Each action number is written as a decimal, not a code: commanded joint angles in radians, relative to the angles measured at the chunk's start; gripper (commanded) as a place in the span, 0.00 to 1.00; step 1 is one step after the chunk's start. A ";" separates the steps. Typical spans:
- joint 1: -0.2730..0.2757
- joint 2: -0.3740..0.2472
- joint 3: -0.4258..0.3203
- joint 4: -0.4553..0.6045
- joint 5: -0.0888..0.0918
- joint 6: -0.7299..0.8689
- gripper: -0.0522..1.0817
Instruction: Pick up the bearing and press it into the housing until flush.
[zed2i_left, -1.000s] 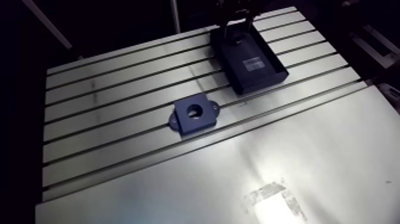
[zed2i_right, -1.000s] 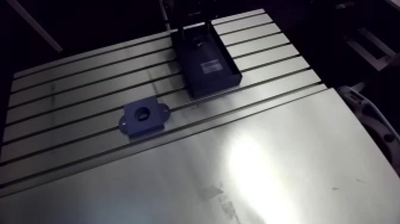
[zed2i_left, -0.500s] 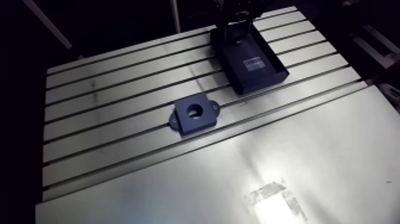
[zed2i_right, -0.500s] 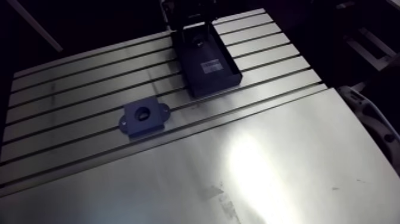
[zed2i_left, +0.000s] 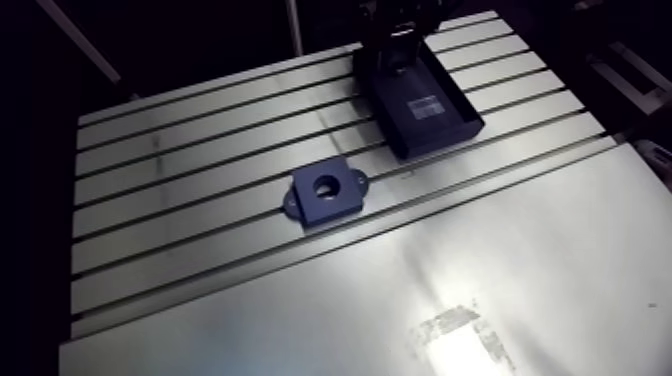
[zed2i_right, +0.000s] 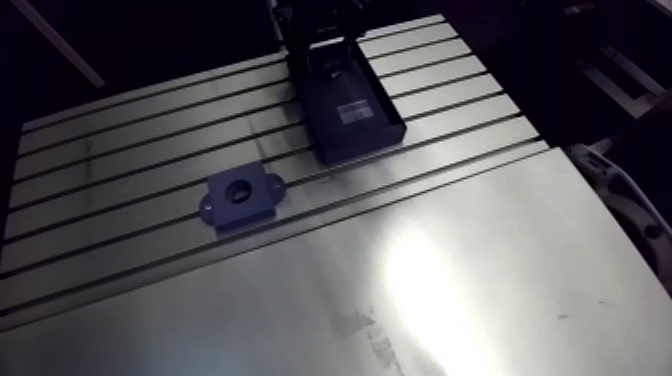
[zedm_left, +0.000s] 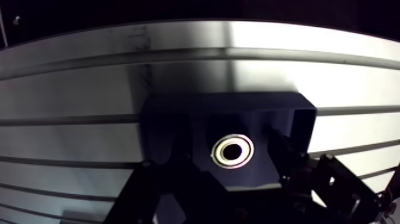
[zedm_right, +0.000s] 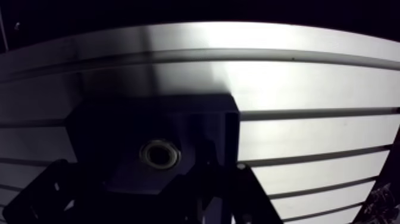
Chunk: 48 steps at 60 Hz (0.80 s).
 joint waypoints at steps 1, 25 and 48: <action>-0.002 -0.003 0.012 0.001 0.000 0.000 0.29; -0.004 -0.011 0.015 -0.002 0.000 0.000 0.36; -0.002 -0.011 0.021 -0.003 -0.001 0.000 0.42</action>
